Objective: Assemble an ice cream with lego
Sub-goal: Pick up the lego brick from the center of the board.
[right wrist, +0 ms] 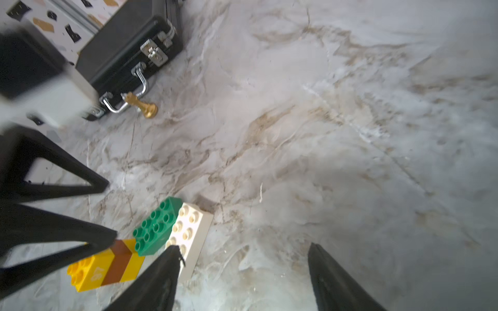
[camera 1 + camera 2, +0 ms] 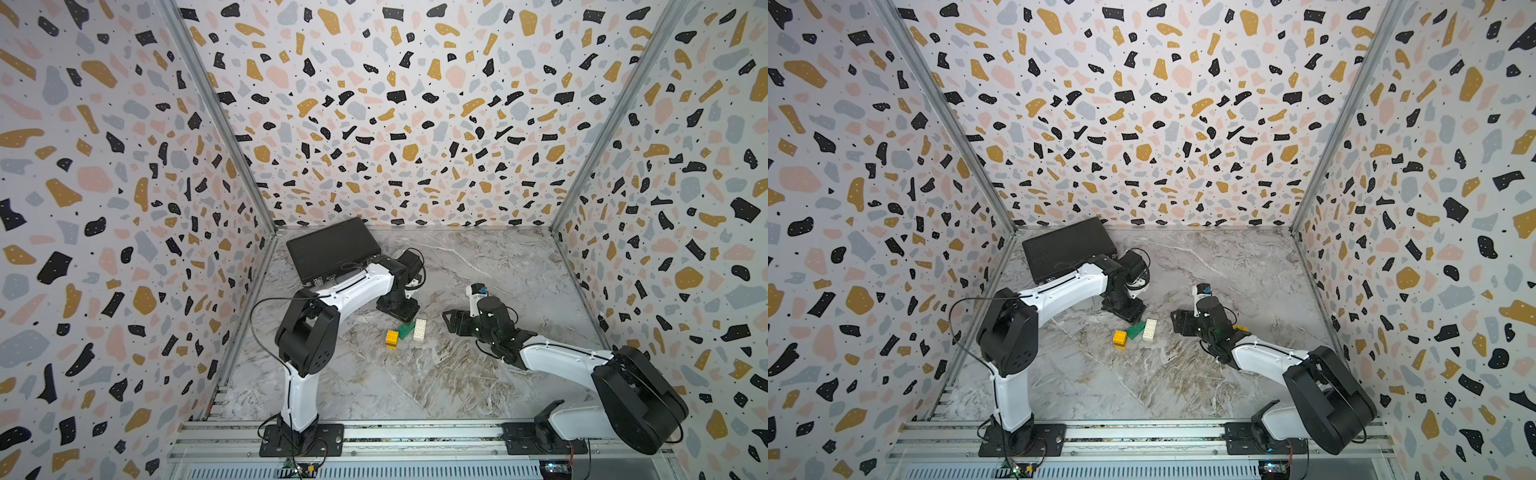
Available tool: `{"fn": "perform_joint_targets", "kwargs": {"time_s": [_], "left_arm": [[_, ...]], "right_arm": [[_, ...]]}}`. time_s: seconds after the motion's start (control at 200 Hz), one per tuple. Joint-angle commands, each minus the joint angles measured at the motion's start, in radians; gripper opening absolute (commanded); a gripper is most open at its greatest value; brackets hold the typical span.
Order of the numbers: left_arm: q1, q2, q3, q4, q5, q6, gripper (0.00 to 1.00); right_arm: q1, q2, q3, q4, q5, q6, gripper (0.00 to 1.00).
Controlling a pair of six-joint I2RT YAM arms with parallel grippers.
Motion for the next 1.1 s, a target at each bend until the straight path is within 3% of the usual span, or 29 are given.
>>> {"fn": "perform_joint_targets", "kwargs": {"time_s": [0.0, 0.335, 0.756, 0.986, 1.096], "left_arm": [[0.004, 0.023, 0.044, -0.061, 0.012, 0.036, 0.69], [-0.011, 0.071, 0.052, -0.065, 0.071, 0.037, 0.65], [-0.032, 0.149, 0.107, -0.09, 0.022, 0.033, 0.57], [-0.045, 0.163, 0.112, -0.076, 0.013, 0.026, 0.45], [-0.053, 0.161, 0.123, -0.073, 0.002, 0.021, 0.31]], "right_arm": [[-0.004, -0.053, -0.013, 0.145, 0.082, 0.022, 0.77], [-0.005, -0.026, -0.004, 0.139, 0.096, 0.024, 0.77], [-0.008, -0.017, 0.003, 0.129, 0.097, 0.022, 0.77], [-0.01, -0.012, 0.006, 0.128, 0.097, 0.024, 0.76], [-0.01, -0.004, 0.011, 0.127, 0.088, 0.025, 0.73]]}}
